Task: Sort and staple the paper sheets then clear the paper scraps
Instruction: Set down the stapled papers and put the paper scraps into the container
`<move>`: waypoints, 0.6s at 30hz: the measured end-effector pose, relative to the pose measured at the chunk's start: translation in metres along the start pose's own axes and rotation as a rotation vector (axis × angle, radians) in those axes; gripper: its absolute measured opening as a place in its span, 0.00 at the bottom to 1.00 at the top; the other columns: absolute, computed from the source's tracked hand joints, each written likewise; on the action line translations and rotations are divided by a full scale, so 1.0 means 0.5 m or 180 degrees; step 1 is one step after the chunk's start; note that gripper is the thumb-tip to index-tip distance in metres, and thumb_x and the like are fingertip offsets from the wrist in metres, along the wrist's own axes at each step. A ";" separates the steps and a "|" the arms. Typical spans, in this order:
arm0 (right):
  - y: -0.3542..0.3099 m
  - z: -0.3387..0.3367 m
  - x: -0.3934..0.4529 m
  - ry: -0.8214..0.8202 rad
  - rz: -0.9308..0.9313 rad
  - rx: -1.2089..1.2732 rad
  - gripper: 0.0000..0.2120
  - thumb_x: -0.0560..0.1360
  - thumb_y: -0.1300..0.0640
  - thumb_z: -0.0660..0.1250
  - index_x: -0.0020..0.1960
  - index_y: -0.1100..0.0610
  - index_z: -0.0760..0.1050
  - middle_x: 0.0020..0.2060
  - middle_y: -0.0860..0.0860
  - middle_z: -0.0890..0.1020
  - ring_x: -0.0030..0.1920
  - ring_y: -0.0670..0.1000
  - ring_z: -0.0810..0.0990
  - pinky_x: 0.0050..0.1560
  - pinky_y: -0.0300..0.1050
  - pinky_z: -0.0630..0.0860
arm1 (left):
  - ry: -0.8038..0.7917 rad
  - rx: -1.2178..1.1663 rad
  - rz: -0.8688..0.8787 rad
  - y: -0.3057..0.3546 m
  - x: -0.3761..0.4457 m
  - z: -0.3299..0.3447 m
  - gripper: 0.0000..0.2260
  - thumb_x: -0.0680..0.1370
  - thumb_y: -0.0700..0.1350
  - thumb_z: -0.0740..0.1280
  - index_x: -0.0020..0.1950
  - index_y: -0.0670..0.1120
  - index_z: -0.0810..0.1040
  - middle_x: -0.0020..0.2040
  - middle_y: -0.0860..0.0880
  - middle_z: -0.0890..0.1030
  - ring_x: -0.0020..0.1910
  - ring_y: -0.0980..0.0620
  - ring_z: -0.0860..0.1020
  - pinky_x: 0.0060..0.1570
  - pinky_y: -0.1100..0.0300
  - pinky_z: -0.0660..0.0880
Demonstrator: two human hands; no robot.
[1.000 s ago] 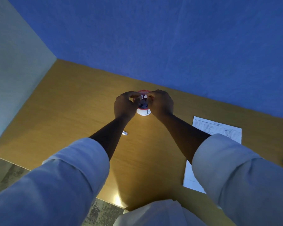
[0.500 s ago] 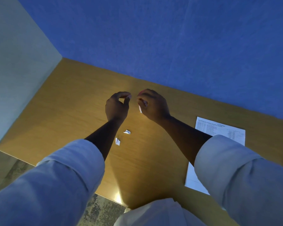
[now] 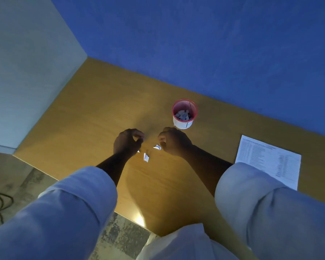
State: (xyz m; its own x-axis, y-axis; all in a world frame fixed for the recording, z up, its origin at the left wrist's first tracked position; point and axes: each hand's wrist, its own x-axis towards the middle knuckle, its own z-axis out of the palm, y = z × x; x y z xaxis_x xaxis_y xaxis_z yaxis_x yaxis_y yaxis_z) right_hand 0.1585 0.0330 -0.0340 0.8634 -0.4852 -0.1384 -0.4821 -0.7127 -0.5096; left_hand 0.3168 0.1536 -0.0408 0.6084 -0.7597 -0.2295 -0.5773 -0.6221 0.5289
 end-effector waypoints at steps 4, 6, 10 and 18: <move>0.001 0.023 0.001 -0.0346 0.0192 -0.0075 0.14 0.73 0.55 0.72 0.58 0.56 0.80 0.53 0.53 0.81 0.50 0.54 0.82 0.45 0.40 0.75 | -0.0199 0.0054 0.0014 -0.053 -0.019 0.006 0.07 0.75 0.45 0.72 0.52 0.52 0.83 0.53 0.54 0.82 0.44 0.56 0.81 0.38 0.64 0.74; 0.000 0.032 0.002 -0.0409 0.0219 -0.0121 0.16 0.74 0.55 0.71 0.61 0.55 0.78 0.56 0.52 0.80 0.53 0.54 0.81 0.46 0.40 0.75 | -0.0267 0.0103 0.0141 -0.072 -0.030 0.010 0.11 0.73 0.44 0.74 0.55 0.51 0.81 0.56 0.50 0.80 0.47 0.53 0.81 0.44 0.60 0.79; -0.005 0.051 0.003 -0.0523 0.0273 -0.0141 0.20 0.75 0.55 0.71 0.66 0.53 0.76 0.64 0.52 0.77 0.59 0.54 0.79 0.55 0.44 0.77 | -0.0313 0.0089 0.0512 -0.090 -0.044 0.016 0.14 0.71 0.43 0.77 0.55 0.48 0.80 0.56 0.49 0.78 0.47 0.55 0.80 0.47 0.61 0.81; -0.018 0.068 0.008 -0.0397 0.0364 -0.0173 0.18 0.75 0.54 0.70 0.65 0.54 0.77 0.62 0.52 0.76 0.57 0.52 0.79 0.52 0.43 0.77 | -0.0367 0.0105 0.0515 -0.096 -0.037 0.024 0.07 0.74 0.41 0.74 0.51 0.48 0.81 0.50 0.51 0.82 0.45 0.57 0.80 0.49 0.60 0.81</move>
State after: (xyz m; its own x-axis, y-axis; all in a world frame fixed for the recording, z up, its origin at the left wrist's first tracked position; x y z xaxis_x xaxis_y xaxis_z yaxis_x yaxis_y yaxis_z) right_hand 0.1716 0.0547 -0.0588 0.8127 -0.5003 -0.2988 -0.5825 -0.6845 -0.4383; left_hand 0.3269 0.1954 -0.0718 0.4409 -0.8658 -0.2368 -0.6811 -0.4946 0.5399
